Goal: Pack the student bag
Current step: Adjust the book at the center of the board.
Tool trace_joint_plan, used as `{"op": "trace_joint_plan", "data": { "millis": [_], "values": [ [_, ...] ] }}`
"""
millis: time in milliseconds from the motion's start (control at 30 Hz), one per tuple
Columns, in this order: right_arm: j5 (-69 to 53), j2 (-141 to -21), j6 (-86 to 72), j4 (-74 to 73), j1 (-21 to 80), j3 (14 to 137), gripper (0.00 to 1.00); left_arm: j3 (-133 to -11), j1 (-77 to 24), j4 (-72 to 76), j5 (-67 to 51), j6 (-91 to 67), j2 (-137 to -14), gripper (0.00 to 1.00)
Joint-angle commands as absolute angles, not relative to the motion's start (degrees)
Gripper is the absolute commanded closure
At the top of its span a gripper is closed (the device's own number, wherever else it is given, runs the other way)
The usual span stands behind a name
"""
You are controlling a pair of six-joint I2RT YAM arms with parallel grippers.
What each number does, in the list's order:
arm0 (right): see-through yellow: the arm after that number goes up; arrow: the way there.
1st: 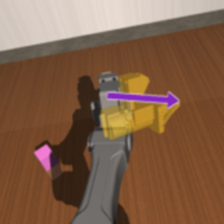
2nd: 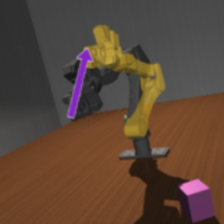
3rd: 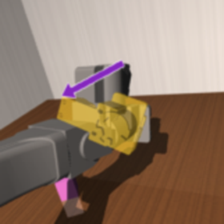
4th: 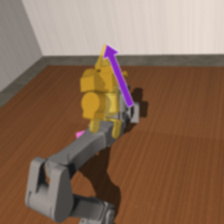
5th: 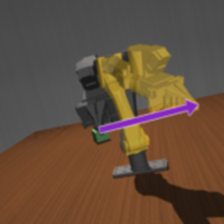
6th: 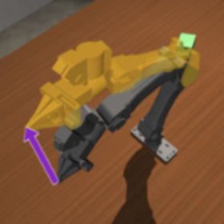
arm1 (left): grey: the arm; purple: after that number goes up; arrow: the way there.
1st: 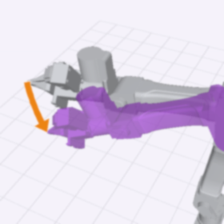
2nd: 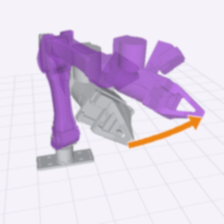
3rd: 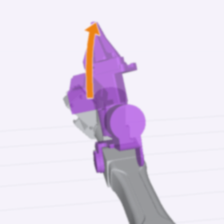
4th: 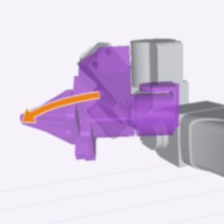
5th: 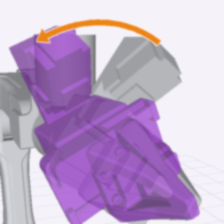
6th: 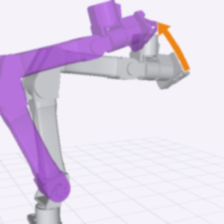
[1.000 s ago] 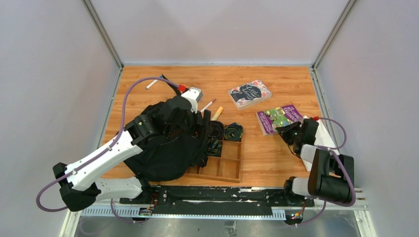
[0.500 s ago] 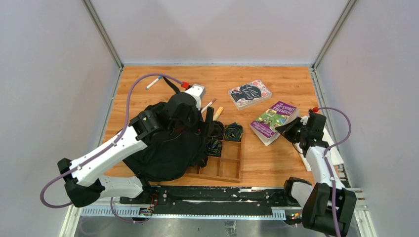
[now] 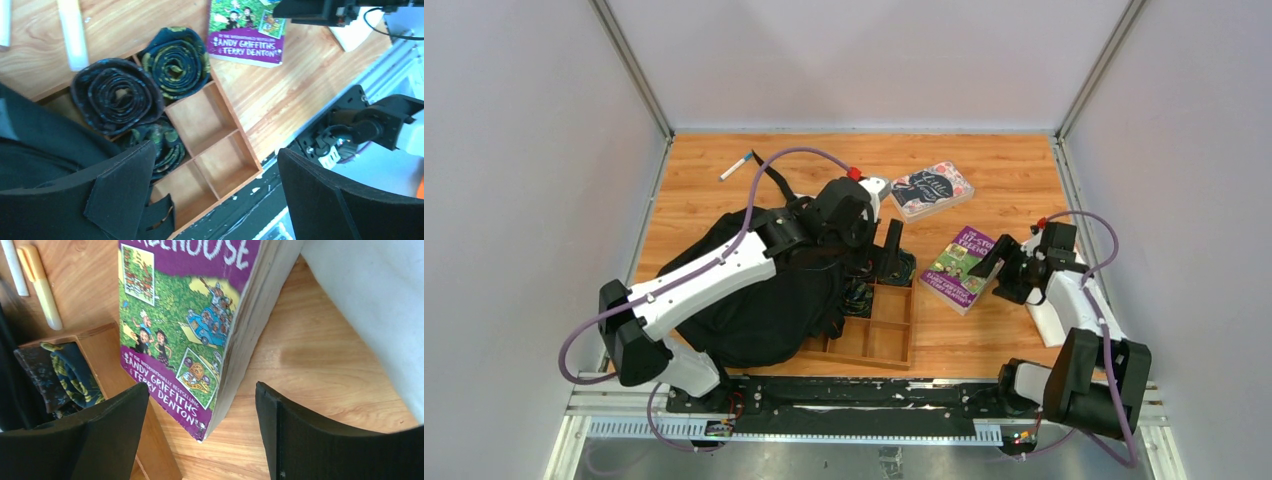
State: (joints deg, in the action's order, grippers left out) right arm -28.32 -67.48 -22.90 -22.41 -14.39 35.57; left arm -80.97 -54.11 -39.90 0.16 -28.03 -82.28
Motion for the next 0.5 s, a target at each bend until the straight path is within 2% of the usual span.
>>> {"op": "trace_joint_plan", "data": {
  "millis": [0, 67, 200, 467],
  "values": [
    [-27.2, -67.1, -23.9, -19.6, -15.2, 32.8, 0.17, -80.2, -54.7, -31.8, -4.7, -28.9, -82.6, 0.00],
    [-28.2, -68.4, -24.8, -16.1, -15.9, 32.0, 0.17, -81.4, -54.7, -28.6, -6.9, -25.8, -85.6, 0.00],
    [-33.7, -73.3, -26.8, -9.2, -19.9, 30.3, 0.18, -95.8, -54.7, -35.2, -9.1, -22.2, -99.0, 0.00],
    [-36.0, -78.2, -29.0, -0.6, -22.9, 27.3, 0.18, -115.3, -54.5, -33.8, -8.3, -21.2, -121.3, 0.00]
  ]
}}
